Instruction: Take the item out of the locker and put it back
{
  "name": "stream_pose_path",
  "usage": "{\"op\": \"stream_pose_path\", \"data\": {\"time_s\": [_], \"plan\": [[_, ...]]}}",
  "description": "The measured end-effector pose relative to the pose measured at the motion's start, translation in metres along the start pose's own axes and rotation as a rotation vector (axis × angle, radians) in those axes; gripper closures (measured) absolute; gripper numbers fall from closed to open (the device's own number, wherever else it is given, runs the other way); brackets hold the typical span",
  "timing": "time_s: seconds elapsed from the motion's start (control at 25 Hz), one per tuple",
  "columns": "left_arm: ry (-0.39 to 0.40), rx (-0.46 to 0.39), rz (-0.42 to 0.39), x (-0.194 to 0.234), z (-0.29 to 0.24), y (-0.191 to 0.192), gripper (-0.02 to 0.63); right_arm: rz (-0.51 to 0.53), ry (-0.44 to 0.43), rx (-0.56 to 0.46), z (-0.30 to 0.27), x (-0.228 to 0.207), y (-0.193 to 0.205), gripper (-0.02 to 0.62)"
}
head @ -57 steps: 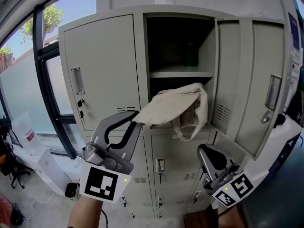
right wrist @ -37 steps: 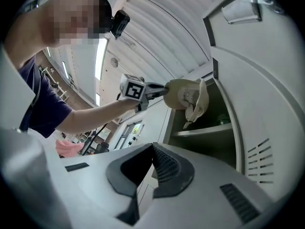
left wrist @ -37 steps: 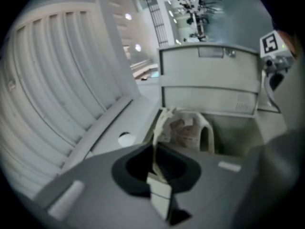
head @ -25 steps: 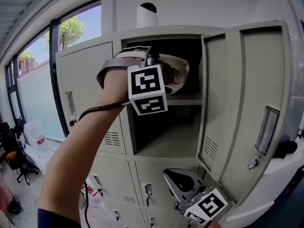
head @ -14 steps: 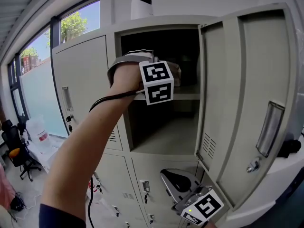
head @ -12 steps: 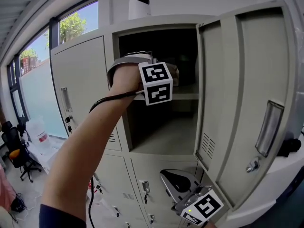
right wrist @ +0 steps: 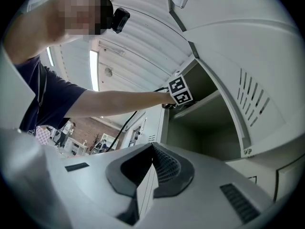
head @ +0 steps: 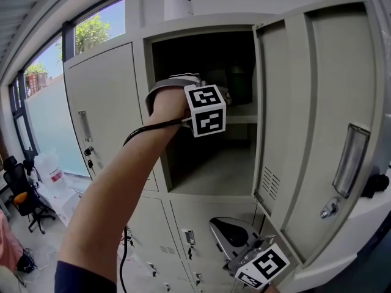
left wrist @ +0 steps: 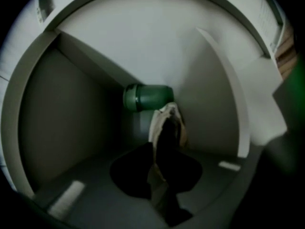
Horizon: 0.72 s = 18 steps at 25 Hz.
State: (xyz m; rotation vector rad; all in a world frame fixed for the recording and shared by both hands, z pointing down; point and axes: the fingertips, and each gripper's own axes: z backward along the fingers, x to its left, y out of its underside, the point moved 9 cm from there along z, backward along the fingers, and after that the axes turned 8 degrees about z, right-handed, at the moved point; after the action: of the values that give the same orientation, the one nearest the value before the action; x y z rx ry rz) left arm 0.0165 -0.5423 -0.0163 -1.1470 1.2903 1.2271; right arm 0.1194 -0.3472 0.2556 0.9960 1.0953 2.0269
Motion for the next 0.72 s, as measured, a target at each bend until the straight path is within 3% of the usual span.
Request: {"op": "stream_pose_path", "data": {"time_s": [0.2, 0.32, 0.56, 0.72], "plan": [[0.073, -0.028, 0.023, -0.007, 0.005, 0.001, 0.553, -0.006, 0.004, 0.006, 0.001, 0.004, 0.002, 0.591], [0.112, -0.056, 0.056, -0.007, 0.012, 0.001, 0.499, -0.012, 0.012, 0.006, 0.002, 0.007, 0.001, 0.591], [0.121, -0.117, 0.083, -0.006, 0.032, -0.001, 0.469, -0.010, 0.025, 0.012, 0.003, 0.015, -0.002, 0.591], [0.063, -0.206, 0.099, -0.004, 0.061, 0.000, 0.469, 0.000, 0.037, 0.017, 0.003, 0.019, -0.007, 0.591]]}}
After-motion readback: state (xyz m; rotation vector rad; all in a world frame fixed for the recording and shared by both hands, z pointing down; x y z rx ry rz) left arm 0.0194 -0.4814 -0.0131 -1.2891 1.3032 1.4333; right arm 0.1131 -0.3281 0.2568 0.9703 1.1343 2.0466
